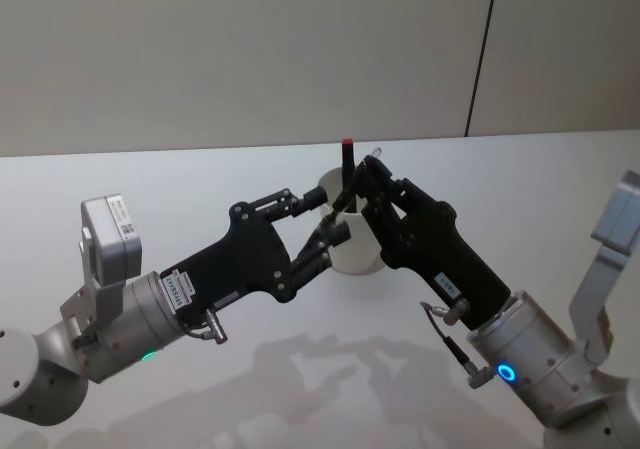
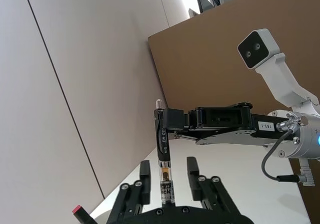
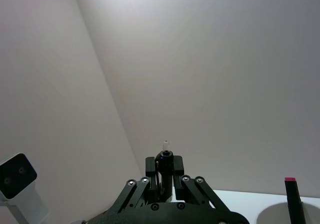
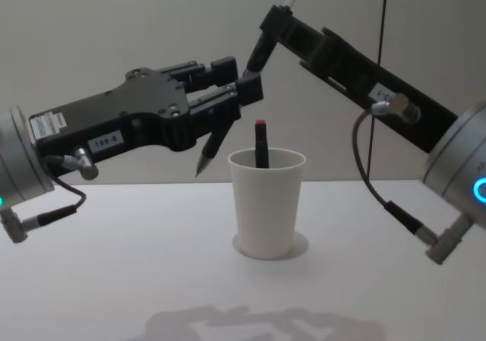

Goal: Place the pen into the pen holder.

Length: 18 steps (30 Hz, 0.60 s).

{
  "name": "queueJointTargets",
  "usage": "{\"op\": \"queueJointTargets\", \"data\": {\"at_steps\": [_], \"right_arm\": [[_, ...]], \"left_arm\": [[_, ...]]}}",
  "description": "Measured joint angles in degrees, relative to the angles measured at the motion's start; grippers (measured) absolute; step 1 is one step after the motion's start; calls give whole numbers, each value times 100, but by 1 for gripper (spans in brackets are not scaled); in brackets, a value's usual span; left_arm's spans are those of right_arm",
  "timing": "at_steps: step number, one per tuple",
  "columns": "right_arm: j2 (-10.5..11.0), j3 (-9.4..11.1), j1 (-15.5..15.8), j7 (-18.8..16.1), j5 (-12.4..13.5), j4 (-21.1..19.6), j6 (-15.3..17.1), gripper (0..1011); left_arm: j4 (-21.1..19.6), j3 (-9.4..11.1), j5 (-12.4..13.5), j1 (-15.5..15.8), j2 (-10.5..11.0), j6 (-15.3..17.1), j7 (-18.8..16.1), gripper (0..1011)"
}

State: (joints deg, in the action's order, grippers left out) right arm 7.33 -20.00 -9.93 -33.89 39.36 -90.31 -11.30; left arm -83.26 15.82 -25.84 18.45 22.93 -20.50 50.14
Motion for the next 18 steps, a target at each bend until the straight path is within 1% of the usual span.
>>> {"op": "queueJointTargets", "data": {"at_steps": [1,2,3,4,5,6,10,13,15,17,18], "right_arm": [[-1,-1,-4,0,1,3,-7,184],[-1,-1,-5,-1,2,5,-11,184],[0,-2,-8,-1,4,6,-13,184],[0,-3,-10,-3,6,8,-18,184],[0,-3,-10,-3,6,8,-18,184],[1,-4,-13,-5,9,9,-21,184],[5,-6,-18,-11,16,12,-33,184],[11,-9,-20,-17,22,12,-44,184],[13,-10,-21,-19,24,12,-49,184],[16,-11,-22,-20,27,12,-53,184],[19,-12,-21,-20,28,13,-56,184]], "left_arm": [[0,0,0,0,0,0,0,472],[0,0,0,0,0,0,0,533],[0,0,0,0,0,0,0,533],[0,0,0,0,0,0,0,573],[0,0,0,0,0,0,0,592],[0,0,0,0,0,0,0,647],[-1,0,-1,0,0,0,0,752],[-1,0,-2,0,0,0,0,864],[-1,0,-3,0,0,0,0,888],[-1,0,-4,0,0,0,0,958],[-1,0,-5,0,0,0,0,974]]}}
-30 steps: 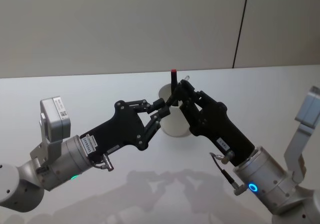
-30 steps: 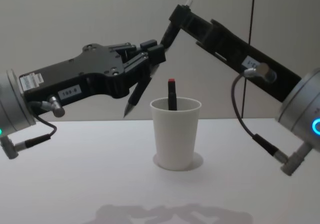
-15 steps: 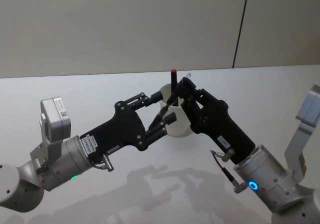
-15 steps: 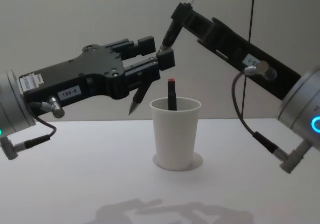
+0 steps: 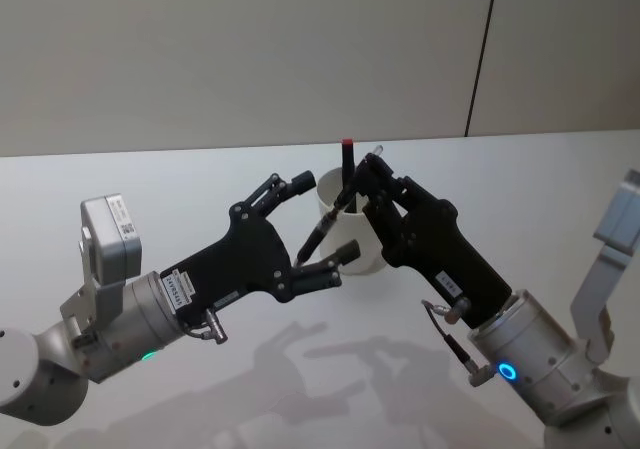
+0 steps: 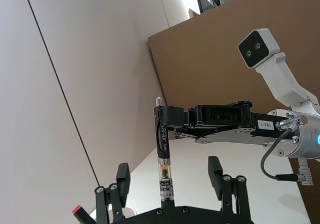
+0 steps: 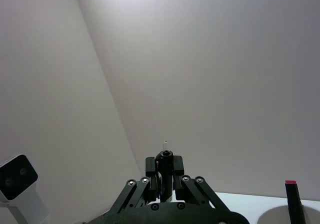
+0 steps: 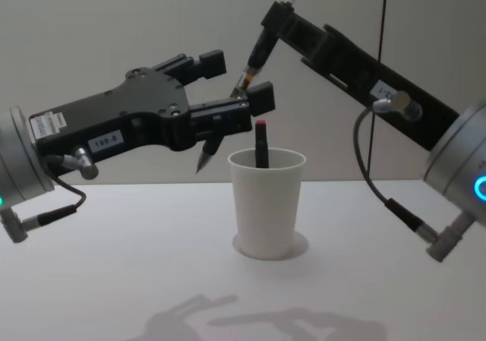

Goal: Place the pen into the pen holder.

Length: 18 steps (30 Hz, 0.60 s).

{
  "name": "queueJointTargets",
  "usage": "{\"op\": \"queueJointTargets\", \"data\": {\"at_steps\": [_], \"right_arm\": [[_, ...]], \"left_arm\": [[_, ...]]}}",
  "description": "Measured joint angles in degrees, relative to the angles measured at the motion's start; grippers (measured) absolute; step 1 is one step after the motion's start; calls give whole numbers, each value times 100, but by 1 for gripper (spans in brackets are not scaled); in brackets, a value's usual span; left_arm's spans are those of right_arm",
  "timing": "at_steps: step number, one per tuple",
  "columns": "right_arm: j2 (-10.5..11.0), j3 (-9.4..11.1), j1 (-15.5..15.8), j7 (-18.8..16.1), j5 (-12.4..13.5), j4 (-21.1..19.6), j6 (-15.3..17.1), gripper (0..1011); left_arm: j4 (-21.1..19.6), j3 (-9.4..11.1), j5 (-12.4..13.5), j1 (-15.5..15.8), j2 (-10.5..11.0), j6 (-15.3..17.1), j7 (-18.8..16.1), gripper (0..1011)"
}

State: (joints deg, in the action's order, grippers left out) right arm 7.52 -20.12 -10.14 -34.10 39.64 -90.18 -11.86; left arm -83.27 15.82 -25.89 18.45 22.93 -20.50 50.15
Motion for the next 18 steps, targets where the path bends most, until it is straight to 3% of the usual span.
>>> {"op": "queueJointTargets", "data": {"at_steps": [8,15,18], "right_arm": [[20,0,5,53,-46,-24,-36,184],[57,7,27,313,-351,-108,-137,184],[81,13,43,521,-606,-170,-204,184]], "left_arm": [[0,0,-2,0,0,0,0,1004],[-1,0,-3,0,0,0,0,1004],[0,0,-3,0,0,0,0,1004]]}}
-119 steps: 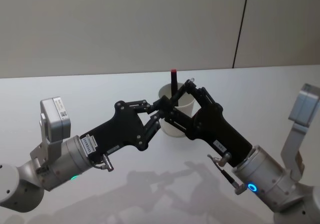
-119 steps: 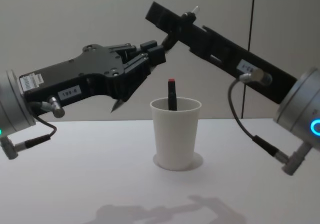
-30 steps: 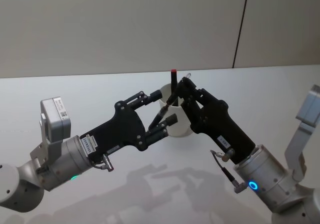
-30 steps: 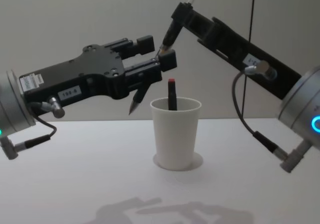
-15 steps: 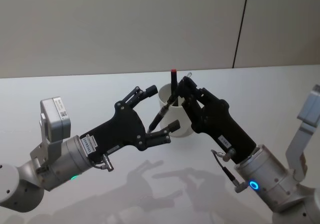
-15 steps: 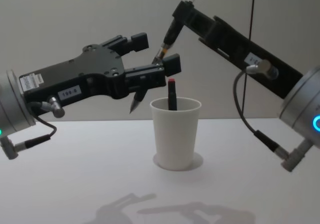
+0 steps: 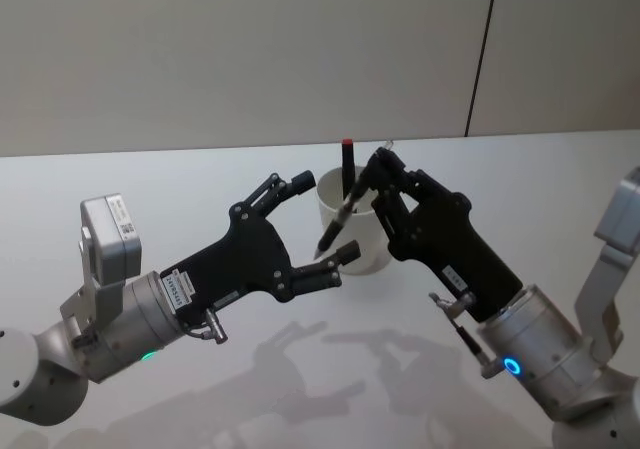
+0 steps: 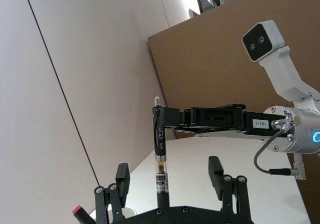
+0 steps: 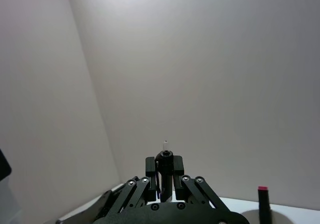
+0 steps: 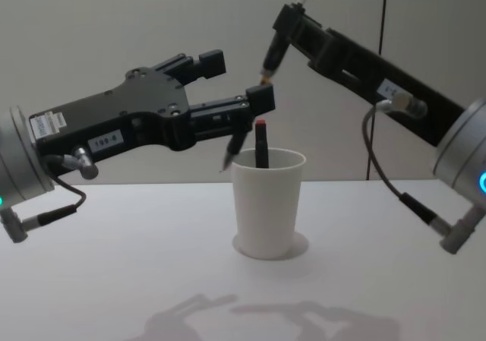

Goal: Place the pen into the pen holder.

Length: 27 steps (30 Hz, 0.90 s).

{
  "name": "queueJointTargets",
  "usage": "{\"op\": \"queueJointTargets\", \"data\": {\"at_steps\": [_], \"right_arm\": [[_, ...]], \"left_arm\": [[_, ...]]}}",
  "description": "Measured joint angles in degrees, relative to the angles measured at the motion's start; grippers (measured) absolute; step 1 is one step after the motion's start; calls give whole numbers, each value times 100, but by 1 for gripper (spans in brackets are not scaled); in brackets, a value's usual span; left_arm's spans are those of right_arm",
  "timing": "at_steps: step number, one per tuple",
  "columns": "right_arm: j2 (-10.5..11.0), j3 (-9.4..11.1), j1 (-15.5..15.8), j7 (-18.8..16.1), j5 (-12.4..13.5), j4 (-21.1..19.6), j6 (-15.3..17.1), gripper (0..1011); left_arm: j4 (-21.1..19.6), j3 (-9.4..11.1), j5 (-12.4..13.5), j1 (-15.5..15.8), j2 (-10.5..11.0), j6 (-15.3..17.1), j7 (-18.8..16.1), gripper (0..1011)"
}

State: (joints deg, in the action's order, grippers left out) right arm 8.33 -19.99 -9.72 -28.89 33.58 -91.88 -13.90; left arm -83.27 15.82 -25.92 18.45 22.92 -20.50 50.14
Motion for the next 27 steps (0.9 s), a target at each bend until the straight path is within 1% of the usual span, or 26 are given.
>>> {"op": "queueJointTargets", "data": {"at_steps": [2,3,7,11,12,13,16,17,18,19,20,21,22,23,27], "right_arm": [[8,4,4,82,-104,-25,-30,184],[16,7,8,170,-233,-49,-64,184],[28,18,12,373,-492,-102,-131,184],[38,33,3,700,-923,-166,-239,184],[38,36,-1,745,-993,-174,-258,184],[37,41,-13,837,-1140,-186,-300,184],[30,49,-42,986,-1396,-199,-375,184],[19,53,-69,1073,-1554,-201,-421,184],[16,54,-77,1111,-1630,-201,-444,184],[4,59,-106,1185,-1780,-200,-488,184],[4,59,-106,1185,-1780,-200,-488,184],[-14,63,-145,1250,-1954,-198,-539,184],[-22,64,-167,1291,-2018,-191,-557,184],[-43,66,-204,1346,-2147,-173,-592,184],[-79,70,-276,1431,-2380,-119,-657,184]], "left_arm": [[0,0,0,0,0,0,0,1004],[0,0,0,0,0,0,0,1004],[0,0,1,0,0,0,0,1004],[0,0,1,0,0,0,0,1004],[0,0,1,0,0,0,0,1004],[0,0,1,0,0,0,0,1004],[0,0,1,0,0,0,0,1004],[0,0,1,0,0,0,0,1004],[0,0,1,0,0,0,0,1004],[0,0,1,0,0,0,0,1004],[0,0,1,0,0,0,0,1004],[0,0,1,0,0,0,0,1004],[0,0,1,0,0,0,0,1004],[0,0,1,0,0,0,0,1004],[0,0,1,0,0,0,0,1004]]}}
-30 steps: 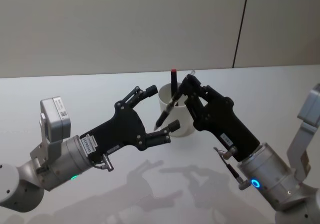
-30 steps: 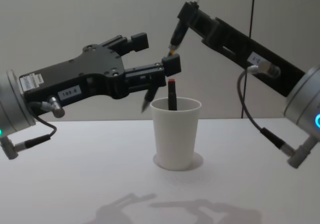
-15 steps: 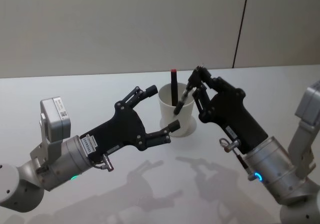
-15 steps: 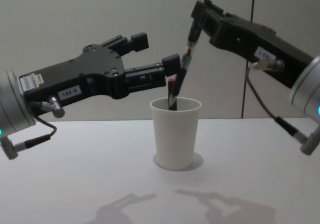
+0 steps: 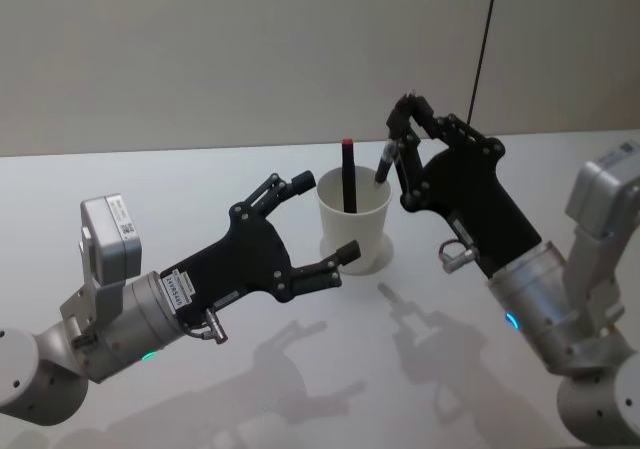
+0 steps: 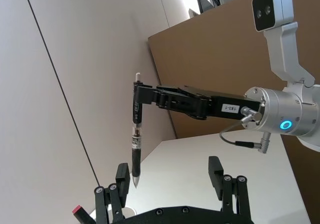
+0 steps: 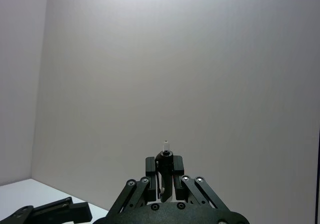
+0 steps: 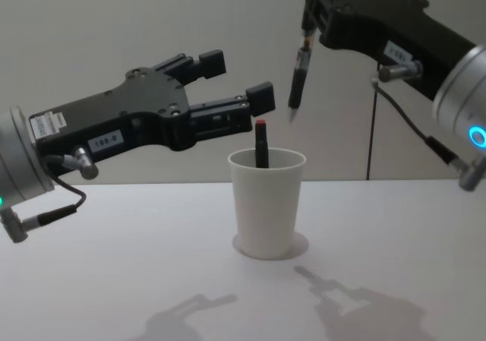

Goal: Place the pen into the pen holder.

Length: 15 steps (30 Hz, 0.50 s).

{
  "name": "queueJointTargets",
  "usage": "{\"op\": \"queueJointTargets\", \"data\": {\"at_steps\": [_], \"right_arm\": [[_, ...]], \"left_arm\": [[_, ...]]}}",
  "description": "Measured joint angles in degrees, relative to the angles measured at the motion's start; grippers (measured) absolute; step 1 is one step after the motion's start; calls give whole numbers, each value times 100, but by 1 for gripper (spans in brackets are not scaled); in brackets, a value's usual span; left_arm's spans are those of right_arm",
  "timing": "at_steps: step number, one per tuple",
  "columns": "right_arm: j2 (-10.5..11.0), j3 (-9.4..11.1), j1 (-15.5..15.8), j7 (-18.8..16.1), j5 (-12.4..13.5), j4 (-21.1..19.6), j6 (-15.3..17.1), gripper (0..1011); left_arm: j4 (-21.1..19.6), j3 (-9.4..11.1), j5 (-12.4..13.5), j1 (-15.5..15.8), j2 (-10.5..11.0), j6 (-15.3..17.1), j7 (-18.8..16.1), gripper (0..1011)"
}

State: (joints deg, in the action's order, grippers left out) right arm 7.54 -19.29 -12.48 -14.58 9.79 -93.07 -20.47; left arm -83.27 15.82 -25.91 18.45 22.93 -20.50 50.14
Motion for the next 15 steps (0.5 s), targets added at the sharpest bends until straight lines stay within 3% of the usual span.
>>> {"op": "queueJointTargets", "data": {"at_steps": [5,15], "right_arm": [[-79,14,-163,73,-286,168,-98,184],[-192,22,-387,52,-446,532,-186,184]], "left_arm": [[0,0,0,0,0,0,0,1004],[0,0,0,0,0,0,0,1004]]}}
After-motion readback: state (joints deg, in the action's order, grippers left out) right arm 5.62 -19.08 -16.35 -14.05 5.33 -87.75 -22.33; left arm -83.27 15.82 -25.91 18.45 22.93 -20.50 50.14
